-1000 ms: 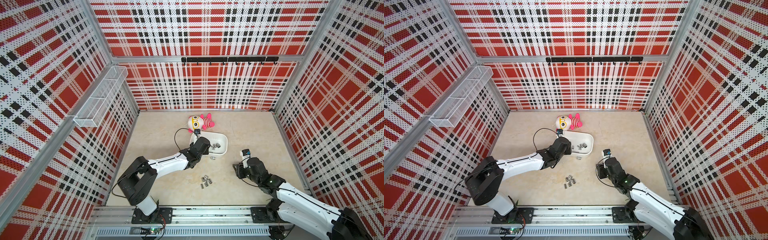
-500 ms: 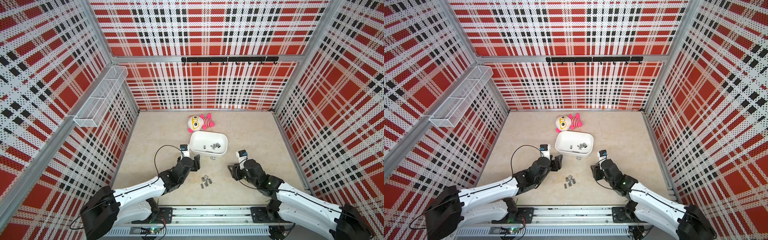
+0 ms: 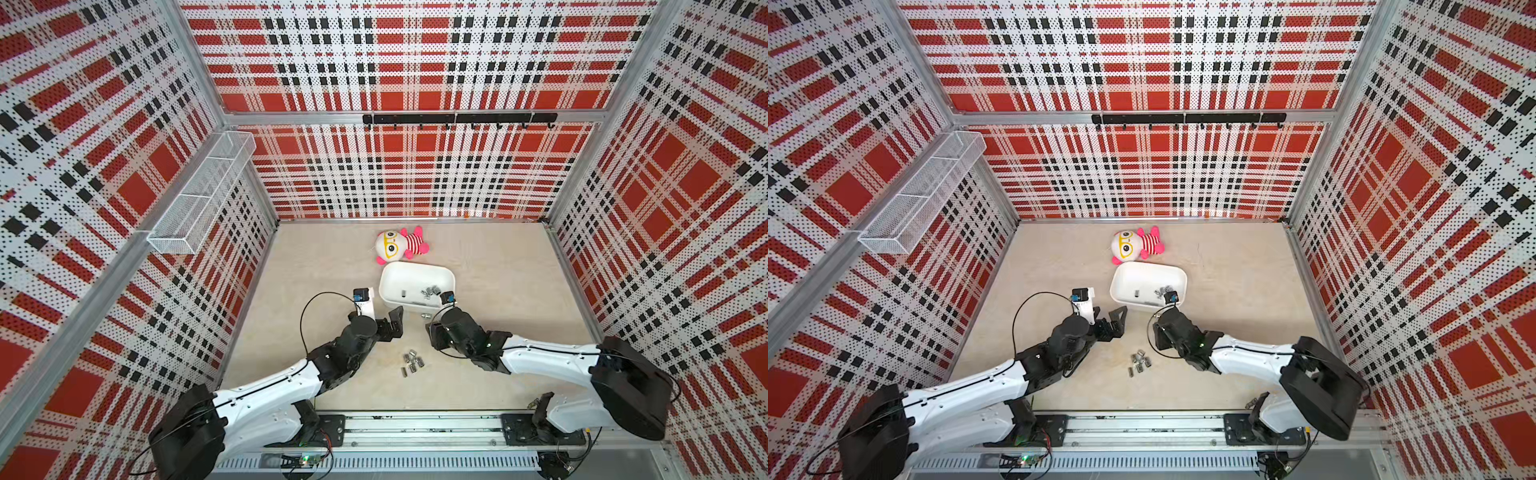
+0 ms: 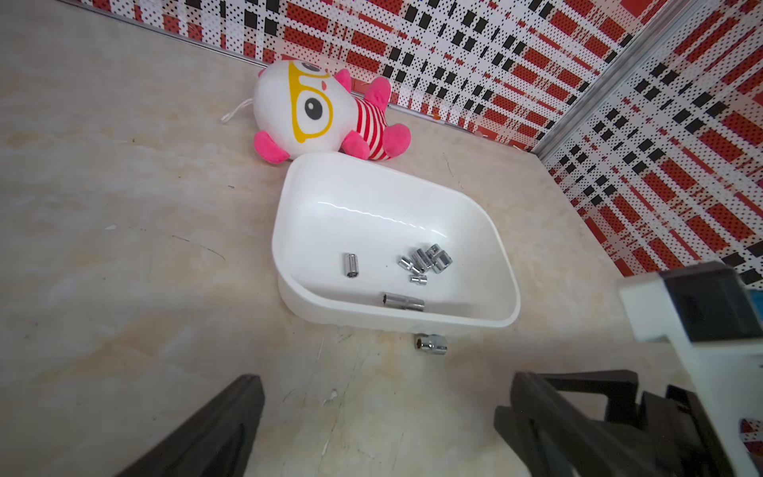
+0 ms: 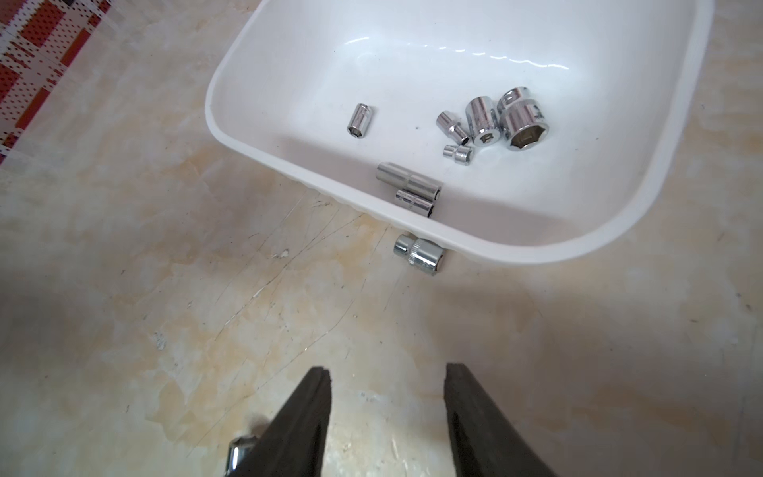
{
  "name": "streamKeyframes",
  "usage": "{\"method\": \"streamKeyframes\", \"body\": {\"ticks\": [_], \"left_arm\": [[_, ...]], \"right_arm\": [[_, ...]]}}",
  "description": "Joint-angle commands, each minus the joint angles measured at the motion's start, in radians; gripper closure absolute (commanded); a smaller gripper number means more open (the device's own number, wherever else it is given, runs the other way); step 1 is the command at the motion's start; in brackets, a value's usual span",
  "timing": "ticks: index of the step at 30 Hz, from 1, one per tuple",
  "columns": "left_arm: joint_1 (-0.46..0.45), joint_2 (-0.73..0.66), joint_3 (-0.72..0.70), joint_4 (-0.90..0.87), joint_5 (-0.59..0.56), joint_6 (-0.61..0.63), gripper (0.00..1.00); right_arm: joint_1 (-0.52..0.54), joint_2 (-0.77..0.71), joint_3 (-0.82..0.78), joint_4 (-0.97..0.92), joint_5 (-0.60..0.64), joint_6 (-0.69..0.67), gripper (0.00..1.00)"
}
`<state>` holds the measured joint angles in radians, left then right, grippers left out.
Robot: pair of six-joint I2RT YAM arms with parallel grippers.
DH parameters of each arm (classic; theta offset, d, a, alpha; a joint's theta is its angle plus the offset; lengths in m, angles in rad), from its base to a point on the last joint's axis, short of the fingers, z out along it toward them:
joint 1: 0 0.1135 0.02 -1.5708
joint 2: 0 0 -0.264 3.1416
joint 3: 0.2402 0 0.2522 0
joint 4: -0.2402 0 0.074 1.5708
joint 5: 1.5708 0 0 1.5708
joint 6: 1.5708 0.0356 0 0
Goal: Put the socket on the desktop into the storage box
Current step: Pick up the socket head from the center of the board.
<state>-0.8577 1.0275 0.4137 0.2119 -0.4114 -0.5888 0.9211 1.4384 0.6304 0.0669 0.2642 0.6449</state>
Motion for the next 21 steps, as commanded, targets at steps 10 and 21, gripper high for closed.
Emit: {"method": "streamKeyframes", "body": {"ticks": [10, 21], "left_arm": [[0.002, 0.029, -0.007, 0.035, -0.022, 0.022, 0.01], [0.0, 0.032, -0.01, 0.039, -0.034, 0.027, 0.01]], "right_arm": [[0.002, 0.204, 0.136, 0.013, 0.121, -0.022, 0.47], [-0.046, 0.299, 0.144, 0.056, 0.104, -0.034, 0.48]]}}
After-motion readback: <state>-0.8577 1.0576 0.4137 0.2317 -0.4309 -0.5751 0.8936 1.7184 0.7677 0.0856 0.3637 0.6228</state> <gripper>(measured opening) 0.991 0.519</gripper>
